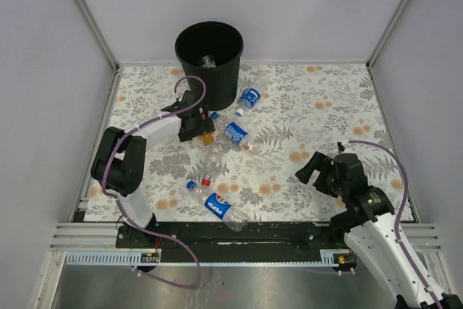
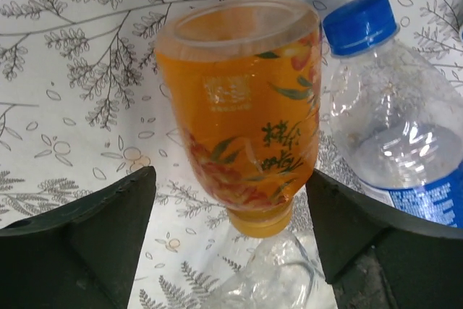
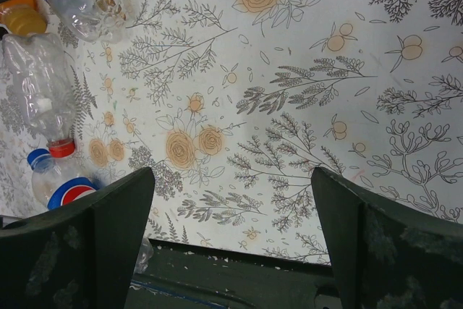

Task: Put the plastic bottles in the bin

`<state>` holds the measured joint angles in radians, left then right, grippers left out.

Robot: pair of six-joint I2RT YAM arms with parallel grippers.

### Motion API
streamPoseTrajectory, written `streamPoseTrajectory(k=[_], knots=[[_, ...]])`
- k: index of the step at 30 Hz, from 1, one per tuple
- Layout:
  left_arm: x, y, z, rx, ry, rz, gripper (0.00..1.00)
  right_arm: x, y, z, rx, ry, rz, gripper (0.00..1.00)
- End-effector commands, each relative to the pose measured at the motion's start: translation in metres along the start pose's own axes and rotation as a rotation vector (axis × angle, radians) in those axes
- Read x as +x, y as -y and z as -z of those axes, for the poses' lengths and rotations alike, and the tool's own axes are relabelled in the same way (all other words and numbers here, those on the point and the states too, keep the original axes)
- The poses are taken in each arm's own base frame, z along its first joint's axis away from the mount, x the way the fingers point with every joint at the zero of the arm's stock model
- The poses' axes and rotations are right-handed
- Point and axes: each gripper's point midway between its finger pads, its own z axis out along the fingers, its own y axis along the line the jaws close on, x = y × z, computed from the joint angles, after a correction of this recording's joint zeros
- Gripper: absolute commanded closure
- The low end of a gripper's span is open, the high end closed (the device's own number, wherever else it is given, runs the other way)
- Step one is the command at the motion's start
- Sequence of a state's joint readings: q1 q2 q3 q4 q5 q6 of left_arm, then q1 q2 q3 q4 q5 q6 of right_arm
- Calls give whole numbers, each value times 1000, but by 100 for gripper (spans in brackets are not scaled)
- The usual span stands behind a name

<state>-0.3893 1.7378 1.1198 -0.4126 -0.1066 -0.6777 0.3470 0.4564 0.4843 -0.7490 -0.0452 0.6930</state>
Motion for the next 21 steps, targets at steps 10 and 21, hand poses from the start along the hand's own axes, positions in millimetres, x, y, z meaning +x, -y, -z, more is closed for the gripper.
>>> streamPoseTrajectory(k=[10, 21], knots=[[-48, 6, -2, 7, 241, 36, 49, -1, -2, -6, 12, -23, 22, 1], [-81, -4, 101, 26, 411, 29, 54, -1, -5, -9, 1, -31, 25, 1]])
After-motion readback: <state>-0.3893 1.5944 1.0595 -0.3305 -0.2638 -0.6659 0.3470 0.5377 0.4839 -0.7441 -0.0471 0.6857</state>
